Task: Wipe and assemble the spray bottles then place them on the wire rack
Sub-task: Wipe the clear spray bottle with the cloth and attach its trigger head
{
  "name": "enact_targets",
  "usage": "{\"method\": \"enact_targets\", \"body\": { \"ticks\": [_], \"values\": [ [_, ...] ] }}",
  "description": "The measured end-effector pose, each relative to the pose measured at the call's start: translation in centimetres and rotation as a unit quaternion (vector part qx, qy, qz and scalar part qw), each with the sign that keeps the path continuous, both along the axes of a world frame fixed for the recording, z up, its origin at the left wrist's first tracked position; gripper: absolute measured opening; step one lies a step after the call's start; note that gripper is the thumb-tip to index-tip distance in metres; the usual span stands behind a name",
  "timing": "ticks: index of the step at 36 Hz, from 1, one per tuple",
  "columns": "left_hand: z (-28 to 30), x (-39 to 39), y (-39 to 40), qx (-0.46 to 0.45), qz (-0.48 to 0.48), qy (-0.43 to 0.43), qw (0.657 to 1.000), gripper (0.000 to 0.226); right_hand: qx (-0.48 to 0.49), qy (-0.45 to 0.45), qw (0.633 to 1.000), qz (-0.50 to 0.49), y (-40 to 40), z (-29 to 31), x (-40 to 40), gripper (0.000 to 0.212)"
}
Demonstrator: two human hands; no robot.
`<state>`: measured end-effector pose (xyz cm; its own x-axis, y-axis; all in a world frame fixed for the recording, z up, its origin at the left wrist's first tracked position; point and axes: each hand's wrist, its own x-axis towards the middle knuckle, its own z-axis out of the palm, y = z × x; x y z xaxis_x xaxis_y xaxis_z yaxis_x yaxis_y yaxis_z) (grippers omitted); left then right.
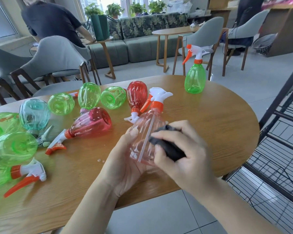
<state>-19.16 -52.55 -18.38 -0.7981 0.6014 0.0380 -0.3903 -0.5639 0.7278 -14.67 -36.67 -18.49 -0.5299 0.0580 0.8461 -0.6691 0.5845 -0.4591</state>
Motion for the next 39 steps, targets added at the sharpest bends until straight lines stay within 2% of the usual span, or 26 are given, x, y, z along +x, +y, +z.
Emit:
{"method": "enact_targets", "body": {
  "ticks": [3,7,9,11,13,16,27,32,39],
  "values": [
    [0.2,0.0,0.0,-0.002,0.008,-0.003,1.000,0.054,0.066,0.033,0.997,0.009,-0.6,-0.5,0.6,0.016],
    [0.4,0.0,0.1,0.006,-0.004,-0.024,1.000,0.042,0.175,0.078,0.981,-0.015,-0.9,-0.8,0.8,0.015],
    [0.6,0.3,0.2,0.000,-0.001,-0.030,1.000,0.035,0.197,0.093,0.976,-0.027,-0.9,-0.9,0.7,0.015],
    [0.6,0.4,0.2,-0.009,0.009,-0.034,0.999,0.041,0.199,0.105,0.973,-0.044,-0.6,-0.7,0.5,0.015],
    [0.6,0.3,0.2,-0.012,0.006,-0.019,1.000,0.036,0.186,0.107,0.975,-0.062,-0.2,-0.3,0.1,0.015],
    [0.4,-0.1,0.2,-0.020,-0.001,0.001,1.000,0.061,0.136,0.088,0.984,-0.080,0.4,0.2,-0.5,0.016],
    [0.4,0.3,0.3,-0.021,0.004,0.011,1.000,0.068,-0.065,-0.054,0.994,-0.069,0.9,0.7,-1.4,0.028],
    [0.2,0.1,0.0,-0.017,0.006,0.005,1.000,0.096,-0.076,-0.039,0.995,-0.049,0.1,0.3,-0.6,0.023],
    [0.0,0.0,0.2,-0.030,-0.005,0.006,1.000,0.084,-0.091,-0.070,0.992,-0.049,0.7,0.8,-1.1,0.021]
  ]
}}
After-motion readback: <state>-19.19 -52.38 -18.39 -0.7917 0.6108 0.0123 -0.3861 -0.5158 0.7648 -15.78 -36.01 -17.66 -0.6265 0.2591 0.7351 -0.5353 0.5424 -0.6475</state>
